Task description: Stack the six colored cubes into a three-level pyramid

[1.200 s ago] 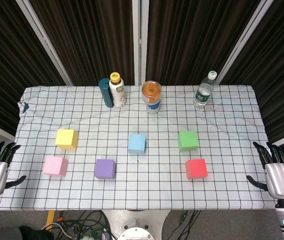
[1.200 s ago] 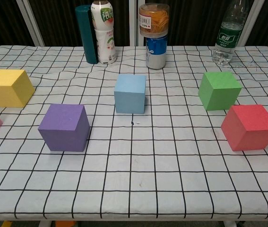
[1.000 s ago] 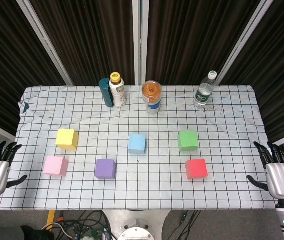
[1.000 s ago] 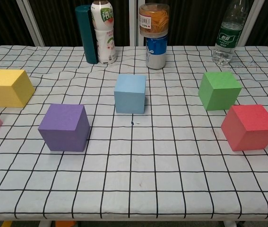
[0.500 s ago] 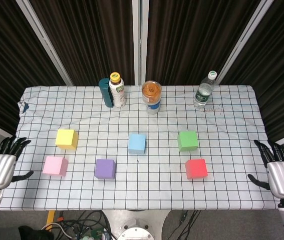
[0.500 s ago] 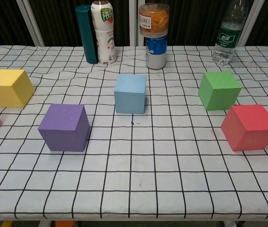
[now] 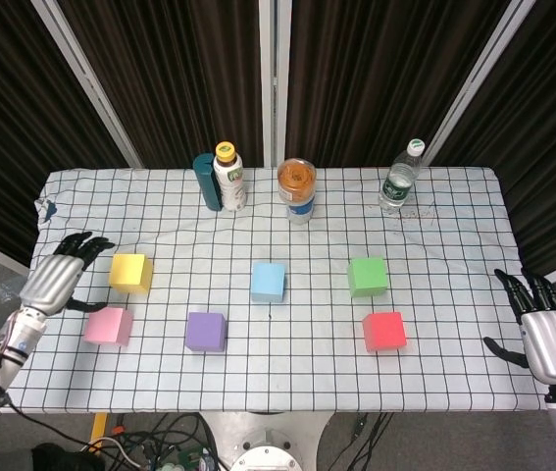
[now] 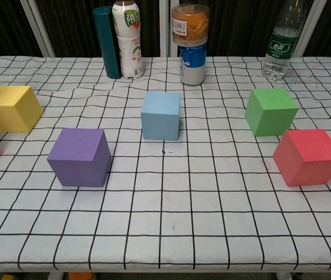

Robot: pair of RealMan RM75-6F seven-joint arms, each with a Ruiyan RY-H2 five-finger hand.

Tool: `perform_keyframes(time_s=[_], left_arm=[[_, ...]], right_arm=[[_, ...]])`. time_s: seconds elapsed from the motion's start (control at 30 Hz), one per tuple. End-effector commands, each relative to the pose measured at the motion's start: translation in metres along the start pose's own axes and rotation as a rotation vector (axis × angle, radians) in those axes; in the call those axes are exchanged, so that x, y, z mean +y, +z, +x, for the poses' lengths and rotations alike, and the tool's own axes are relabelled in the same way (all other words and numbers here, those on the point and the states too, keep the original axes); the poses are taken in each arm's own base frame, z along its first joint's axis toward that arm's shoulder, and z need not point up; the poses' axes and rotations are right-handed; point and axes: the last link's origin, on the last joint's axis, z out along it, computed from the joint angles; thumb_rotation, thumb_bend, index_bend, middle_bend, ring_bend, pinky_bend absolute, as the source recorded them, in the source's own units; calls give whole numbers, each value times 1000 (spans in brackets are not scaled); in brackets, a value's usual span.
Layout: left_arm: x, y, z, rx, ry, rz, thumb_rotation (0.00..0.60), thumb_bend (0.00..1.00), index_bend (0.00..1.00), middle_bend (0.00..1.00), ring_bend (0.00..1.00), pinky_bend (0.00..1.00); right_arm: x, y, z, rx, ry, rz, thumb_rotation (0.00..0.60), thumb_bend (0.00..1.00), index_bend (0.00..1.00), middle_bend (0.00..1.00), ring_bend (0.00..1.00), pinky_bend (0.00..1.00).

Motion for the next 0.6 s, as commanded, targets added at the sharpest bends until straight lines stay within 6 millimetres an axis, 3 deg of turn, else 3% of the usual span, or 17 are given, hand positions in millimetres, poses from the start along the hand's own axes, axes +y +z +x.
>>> perform_keyframes(time_s=[0.03, 0.3, 0.6], left_arm=[[4, 33, -2, -64, -16, 17, 600, 0, 154, 98, 0, 36], [6, 61, -19, -157, -25, 45, 600, 0, 154, 98, 0, 36], [-4, 73, -29, -238, 25, 97, 600, 0, 154, 98, 0, 37]], right_arm=[[1, 0, 0, 0, 0, -3, 600, 68, 0, 160, 0, 104], [3, -1, -2, -11, 4, -10, 600, 68, 0, 160, 1, 104], [5, -2, -5, -20, 14, -19, 600, 68, 0, 160, 0, 104]])
